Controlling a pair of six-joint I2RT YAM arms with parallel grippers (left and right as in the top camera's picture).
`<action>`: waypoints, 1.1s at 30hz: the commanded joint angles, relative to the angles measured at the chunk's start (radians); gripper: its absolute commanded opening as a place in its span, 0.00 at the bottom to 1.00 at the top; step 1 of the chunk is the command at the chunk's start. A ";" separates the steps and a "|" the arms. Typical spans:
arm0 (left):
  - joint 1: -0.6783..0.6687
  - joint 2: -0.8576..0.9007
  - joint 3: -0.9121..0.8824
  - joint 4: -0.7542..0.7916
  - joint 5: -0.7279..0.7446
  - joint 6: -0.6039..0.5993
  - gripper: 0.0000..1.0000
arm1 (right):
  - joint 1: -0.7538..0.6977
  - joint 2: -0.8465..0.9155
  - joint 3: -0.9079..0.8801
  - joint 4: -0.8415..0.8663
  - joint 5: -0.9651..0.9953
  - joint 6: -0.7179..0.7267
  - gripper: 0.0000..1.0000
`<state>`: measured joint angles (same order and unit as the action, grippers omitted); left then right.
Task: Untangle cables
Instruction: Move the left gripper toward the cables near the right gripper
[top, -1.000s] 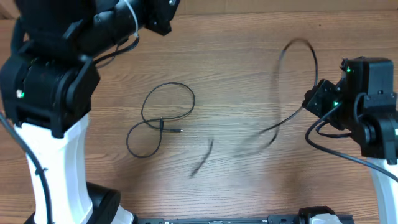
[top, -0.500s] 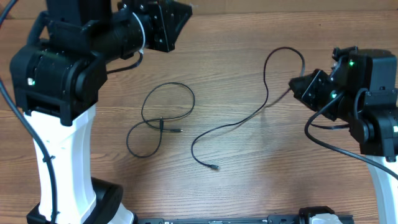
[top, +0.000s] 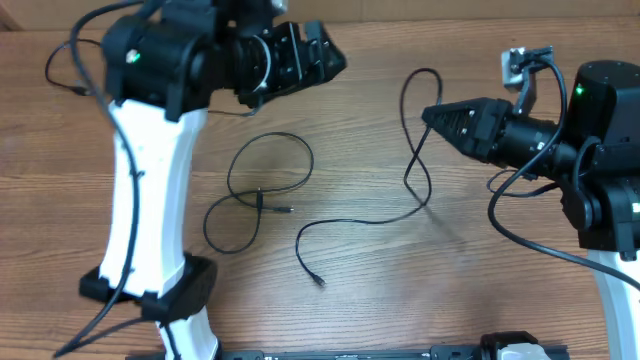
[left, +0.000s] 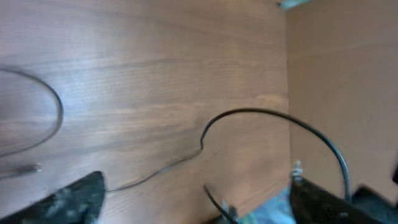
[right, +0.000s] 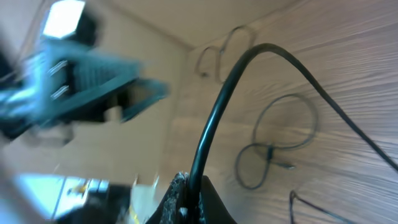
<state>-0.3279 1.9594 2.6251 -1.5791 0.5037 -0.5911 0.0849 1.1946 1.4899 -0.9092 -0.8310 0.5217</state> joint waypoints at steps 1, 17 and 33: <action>-0.023 0.044 0.002 -0.014 0.096 -0.031 0.98 | -0.002 -0.003 0.004 0.004 -0.118 -0.080 0.04; -0.069 0.076 0.002 -0.111 0.116 0.510 1.00 | -0.002 -0.003 0.004 0.044 -0.033 0.009 0.04; -0.081 -0.251 -0.104 -0.111 -0.053 0.486 0.99 | -0.002 -0.003 0.004 0.037 -0.034 0.009 0.04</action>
<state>-0.3985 1.7554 2.5938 -1.6871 0.4946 -0.1116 0.0849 1.1946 1.4899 -0.8749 -0.8711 0.5243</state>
